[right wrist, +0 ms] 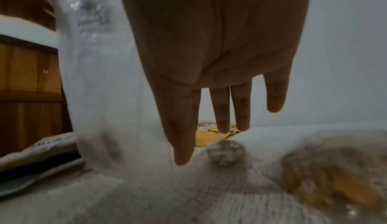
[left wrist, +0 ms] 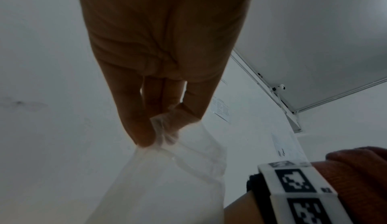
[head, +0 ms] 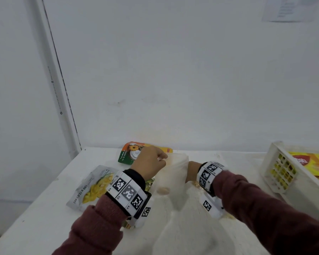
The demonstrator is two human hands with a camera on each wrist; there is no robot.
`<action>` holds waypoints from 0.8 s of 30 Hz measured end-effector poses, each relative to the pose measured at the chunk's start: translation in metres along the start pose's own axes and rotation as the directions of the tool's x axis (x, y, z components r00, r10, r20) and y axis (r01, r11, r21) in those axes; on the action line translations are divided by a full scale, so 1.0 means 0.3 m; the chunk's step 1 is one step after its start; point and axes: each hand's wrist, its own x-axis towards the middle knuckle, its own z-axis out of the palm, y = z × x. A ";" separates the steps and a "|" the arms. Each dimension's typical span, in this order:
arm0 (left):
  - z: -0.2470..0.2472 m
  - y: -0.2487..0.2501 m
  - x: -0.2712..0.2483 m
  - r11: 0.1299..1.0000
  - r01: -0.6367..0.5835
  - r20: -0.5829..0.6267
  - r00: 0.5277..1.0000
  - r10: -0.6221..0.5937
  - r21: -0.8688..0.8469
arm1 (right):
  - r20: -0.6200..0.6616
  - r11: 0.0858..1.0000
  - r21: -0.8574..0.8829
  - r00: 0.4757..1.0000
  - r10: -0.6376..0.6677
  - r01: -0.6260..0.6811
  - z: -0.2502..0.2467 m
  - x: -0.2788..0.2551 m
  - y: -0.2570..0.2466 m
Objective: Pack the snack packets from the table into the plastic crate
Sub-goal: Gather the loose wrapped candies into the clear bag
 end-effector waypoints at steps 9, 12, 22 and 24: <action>-0.007 -0.012 -0.004 0.999 0.030 -0.011 1.000 -0.030 0.019 | 0.019 0.985 -0.172 0.999 -0.027 0.030 0.075 0.057 0.036; -0.005 -0.014 -0.005 0.999 0.039 -0.011 0.999 -0.038 0.035 | 0.031 0.991 -0.121 0.998 -0.061 0.064 0.068 0.040 0.016; 0.013 0.000 0.007 0.998 0.053 0.002 0.999 -0.053 0.031 | -0.157 0.940 0.334 0.987 -0.023 0.075 -0.089 0.006 0.060; 0.020 0.008 0.009 0.998 0.048 0.011 0.999 -0.048 0.040 | -0.176 0.922 0.384 0.984 0.015 0.054 -0.112 -0.003 0.089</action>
